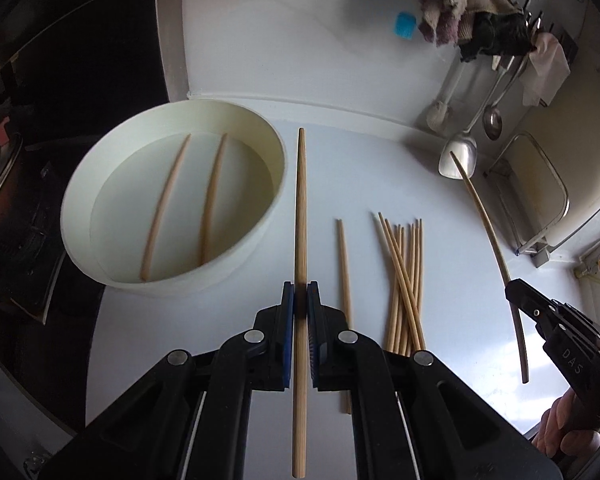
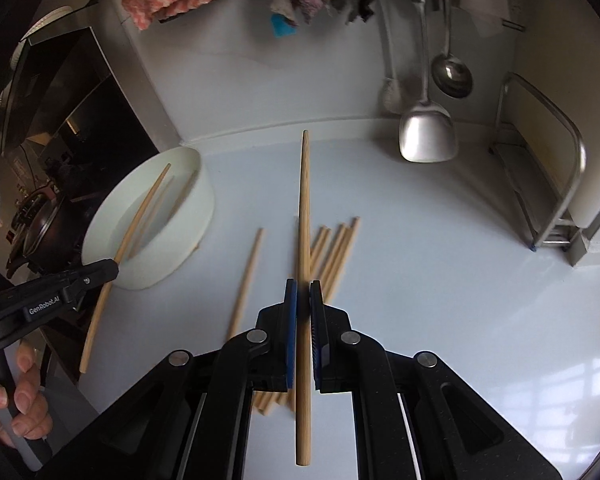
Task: Organize utensils
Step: 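Carry both held chopsticks over the white water basin, then open both tools to release the chopsticks into the basin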
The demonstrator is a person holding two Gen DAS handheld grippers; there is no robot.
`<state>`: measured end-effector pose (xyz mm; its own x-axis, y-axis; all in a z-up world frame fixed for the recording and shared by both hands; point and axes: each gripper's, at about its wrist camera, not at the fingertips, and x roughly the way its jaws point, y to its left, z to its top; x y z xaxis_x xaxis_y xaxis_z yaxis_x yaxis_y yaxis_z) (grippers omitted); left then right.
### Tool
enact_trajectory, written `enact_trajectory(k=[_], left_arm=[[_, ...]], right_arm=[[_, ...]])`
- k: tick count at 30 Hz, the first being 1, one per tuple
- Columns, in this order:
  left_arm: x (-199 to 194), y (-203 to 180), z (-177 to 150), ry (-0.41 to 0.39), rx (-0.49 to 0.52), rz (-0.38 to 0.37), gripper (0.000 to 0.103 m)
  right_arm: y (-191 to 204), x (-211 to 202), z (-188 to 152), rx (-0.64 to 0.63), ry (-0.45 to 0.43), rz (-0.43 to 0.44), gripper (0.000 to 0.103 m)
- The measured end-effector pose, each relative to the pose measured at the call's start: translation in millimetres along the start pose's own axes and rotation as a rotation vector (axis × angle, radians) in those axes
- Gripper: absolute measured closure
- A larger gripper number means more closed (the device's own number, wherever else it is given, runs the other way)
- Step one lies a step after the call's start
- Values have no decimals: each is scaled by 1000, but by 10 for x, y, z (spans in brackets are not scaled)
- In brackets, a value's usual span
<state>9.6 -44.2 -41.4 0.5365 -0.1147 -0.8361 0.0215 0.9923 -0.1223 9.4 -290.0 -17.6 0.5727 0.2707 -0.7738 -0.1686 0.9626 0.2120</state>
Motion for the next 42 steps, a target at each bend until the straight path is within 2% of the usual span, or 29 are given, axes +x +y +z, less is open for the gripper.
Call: enact_trajectory(k=[3,8,14,18,28,42], left_arm=[[-47,299,150,-5,-2,21,96],[-77,882,418,-20,-19,39,96],[117,1469,670,8,-29,33,96],[341,1741,805,53,-33,-2,96],[869,1932,981,120,14,-44,96],[1307,2010,986,202,22,-45,96]], right_arm=[[390,94,145,-27,-11,1,97],[1029,327,421,-40,1,61,97],[1736,798,682,-70,16,79,97],[2065,1171,791,-69,57,72,97],[2227,1911,869,-5,180,24,97],[2179,2350,818,13,269,-34,97]])
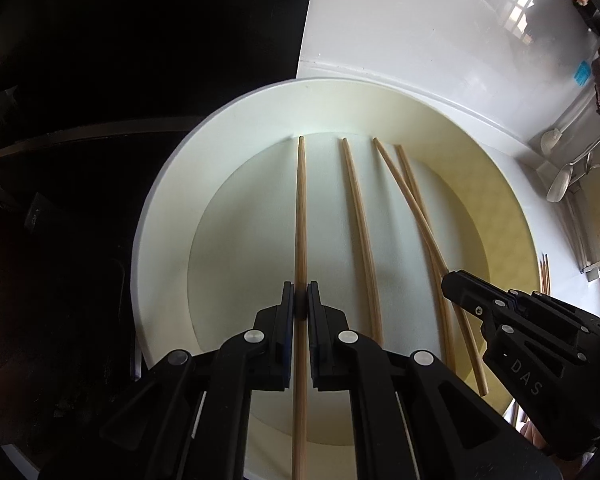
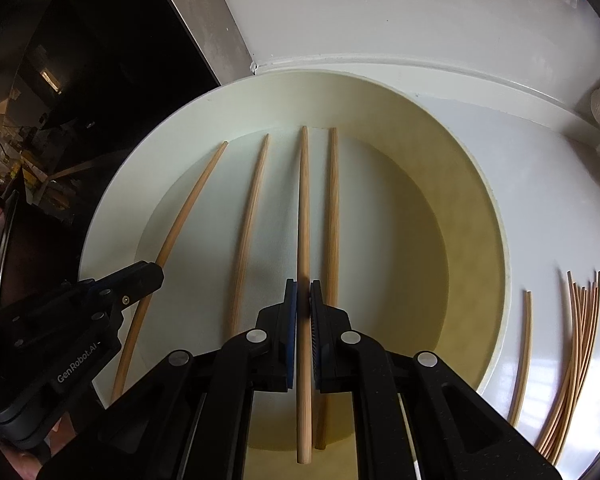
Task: Organize utensils
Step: 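Open both tools to release the chopsticks into the basin, then withdraw both open tools from the basin toward the remaining chopsticks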
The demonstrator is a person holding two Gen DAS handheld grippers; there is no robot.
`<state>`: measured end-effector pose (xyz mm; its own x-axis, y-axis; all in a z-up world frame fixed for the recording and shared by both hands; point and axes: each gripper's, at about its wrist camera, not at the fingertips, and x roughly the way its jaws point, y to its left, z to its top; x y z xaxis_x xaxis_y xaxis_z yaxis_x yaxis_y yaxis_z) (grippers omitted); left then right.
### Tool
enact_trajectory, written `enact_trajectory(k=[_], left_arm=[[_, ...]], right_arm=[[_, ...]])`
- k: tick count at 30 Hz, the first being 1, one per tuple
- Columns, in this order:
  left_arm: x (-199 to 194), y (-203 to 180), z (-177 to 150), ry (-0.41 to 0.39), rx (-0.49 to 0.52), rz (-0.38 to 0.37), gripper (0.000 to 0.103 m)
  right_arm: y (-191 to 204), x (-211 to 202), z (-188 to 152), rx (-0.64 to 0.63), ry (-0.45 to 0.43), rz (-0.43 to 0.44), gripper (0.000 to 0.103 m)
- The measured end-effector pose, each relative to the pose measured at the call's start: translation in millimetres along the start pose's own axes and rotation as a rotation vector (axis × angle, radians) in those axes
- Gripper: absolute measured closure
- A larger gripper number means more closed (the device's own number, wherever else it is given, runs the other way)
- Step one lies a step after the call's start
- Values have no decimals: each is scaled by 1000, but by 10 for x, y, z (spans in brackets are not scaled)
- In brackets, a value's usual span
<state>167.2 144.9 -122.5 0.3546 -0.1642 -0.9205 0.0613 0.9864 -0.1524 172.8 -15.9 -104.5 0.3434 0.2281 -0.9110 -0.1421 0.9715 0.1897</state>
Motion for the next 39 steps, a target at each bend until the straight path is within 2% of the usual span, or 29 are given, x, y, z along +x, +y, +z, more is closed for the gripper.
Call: enact_trajectory(k=[15,18,20,22,24,27,32,39], left_arm=[[38,62,-1,39,21,0,95],[19,38,8,37,20,1,93],[-12,38,-6,29,13,6,79],[-62,69,-18,17,6,8,72],[-118,96,-29,8,2,11,69],[-206,144,-63,-6,-1,19,61],[-382,189,-129,-41,-3,27,39],[-603,175,-206,-83,22,8,31]], right_arm=[[-61,95,-9,15,60,-18,96],[-83,48,-22,19,48,-25,91],[-93,49,8,29,36,-22,82],[-93,-10,-10,36,26,-18,80],[-84,-68,-22,36,15,-17,79],[-82,-161,-59,38,-1,-11,71],[-62,-309,-124,42,-27,-4,65],[-159,-598,-365,69,-64,-27,55]])
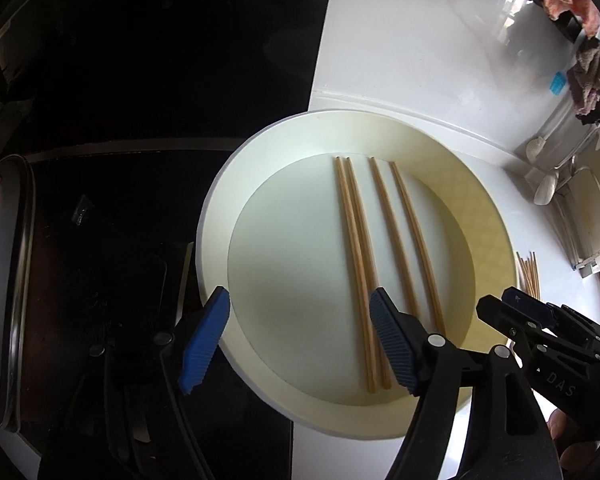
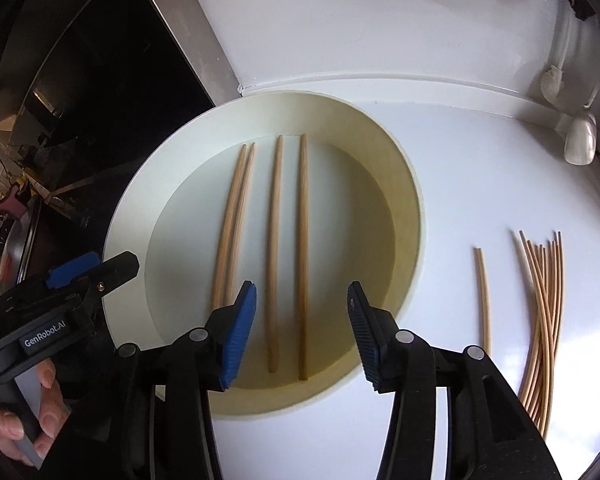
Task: Organize utensils
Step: 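Withdraw both open tools from the basin toward the remaining chopsticks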
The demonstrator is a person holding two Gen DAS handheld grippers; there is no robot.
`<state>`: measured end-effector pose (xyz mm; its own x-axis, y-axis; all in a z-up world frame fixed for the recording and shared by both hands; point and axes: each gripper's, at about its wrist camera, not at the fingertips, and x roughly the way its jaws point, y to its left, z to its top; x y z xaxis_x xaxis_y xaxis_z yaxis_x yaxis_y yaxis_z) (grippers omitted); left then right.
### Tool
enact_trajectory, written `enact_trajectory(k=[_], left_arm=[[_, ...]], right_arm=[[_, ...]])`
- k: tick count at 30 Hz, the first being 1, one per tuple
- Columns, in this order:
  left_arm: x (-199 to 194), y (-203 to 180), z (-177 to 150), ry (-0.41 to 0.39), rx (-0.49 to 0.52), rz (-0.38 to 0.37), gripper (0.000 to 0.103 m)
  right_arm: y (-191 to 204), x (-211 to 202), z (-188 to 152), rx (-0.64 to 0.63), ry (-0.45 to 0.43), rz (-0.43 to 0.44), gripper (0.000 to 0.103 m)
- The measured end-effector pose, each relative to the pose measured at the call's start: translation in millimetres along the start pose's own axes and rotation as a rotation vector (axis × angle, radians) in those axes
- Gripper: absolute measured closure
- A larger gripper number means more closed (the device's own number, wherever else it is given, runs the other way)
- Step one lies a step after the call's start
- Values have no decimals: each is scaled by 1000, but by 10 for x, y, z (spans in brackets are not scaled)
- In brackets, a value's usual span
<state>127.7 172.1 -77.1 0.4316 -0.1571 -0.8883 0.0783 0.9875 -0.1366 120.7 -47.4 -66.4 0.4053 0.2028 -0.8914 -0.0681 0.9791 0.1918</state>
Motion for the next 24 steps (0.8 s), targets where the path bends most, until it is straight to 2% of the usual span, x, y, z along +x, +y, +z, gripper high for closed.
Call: enact_trajectory(k=[13,24], left_arm=[[-200,-439,-124,-17,85,-61,23],[-316,-1230,-374,-17,128,-136,22]], right_arm=[[-630,-479,-492,167,-46,-98,49],[-1409,-980,-975,242,-96,-192,47]])
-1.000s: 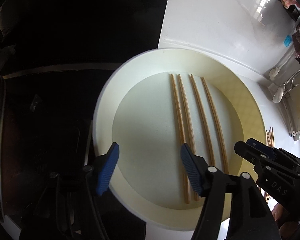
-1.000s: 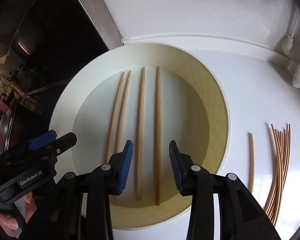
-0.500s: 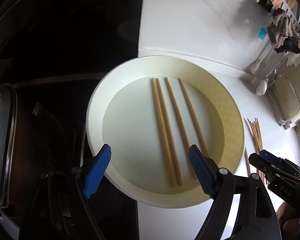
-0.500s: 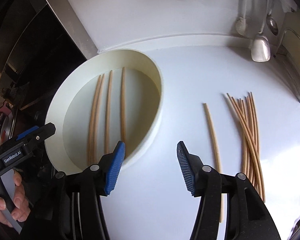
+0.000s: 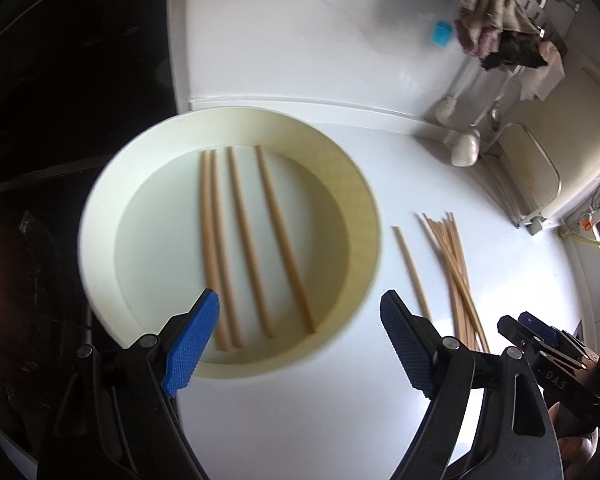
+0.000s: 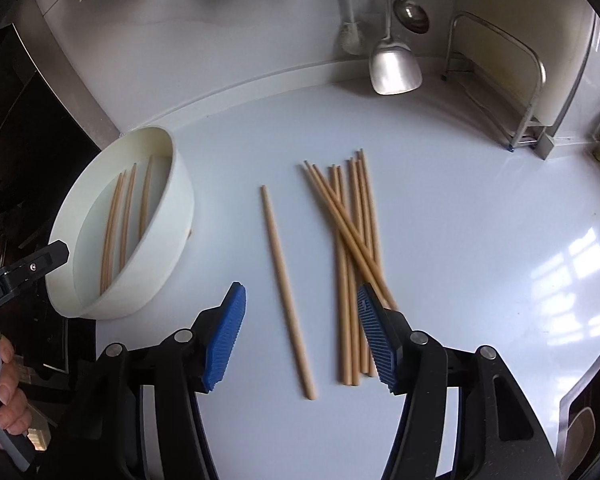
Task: Organize utensils
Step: 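Withdraw both open tools from the basin toward the remaining chopsticks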
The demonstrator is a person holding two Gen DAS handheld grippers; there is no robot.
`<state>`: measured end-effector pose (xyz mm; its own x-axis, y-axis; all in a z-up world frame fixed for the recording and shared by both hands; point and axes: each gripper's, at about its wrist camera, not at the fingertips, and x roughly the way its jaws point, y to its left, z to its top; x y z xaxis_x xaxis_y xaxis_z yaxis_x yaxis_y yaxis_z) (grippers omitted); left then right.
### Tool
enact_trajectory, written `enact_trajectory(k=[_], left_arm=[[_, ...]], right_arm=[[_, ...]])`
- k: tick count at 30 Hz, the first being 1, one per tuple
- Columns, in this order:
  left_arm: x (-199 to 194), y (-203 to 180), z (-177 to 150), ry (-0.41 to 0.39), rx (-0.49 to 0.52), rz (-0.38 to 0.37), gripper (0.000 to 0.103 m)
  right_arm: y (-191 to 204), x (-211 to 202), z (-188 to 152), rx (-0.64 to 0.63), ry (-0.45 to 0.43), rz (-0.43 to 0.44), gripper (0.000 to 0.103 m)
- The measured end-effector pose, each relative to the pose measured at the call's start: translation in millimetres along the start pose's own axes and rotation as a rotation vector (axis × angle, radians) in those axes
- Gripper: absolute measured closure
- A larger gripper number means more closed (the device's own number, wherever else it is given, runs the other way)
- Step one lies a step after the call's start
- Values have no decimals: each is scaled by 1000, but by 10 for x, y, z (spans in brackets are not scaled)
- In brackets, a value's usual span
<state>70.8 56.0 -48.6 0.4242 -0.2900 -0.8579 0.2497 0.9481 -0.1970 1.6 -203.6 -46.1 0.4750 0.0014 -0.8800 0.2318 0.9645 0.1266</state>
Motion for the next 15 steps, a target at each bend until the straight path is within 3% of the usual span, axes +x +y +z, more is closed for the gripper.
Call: enact_trajectory(k=[9,15], left_arm=[[-29,-782,-312,0,-15,26,22],[-4,-1153,-534,-1,-54,103,22]], right_arm=[[-838,-286,-123,-29,-38,-6,45],[-1278,-236,-159,-52,-34,40,45]])
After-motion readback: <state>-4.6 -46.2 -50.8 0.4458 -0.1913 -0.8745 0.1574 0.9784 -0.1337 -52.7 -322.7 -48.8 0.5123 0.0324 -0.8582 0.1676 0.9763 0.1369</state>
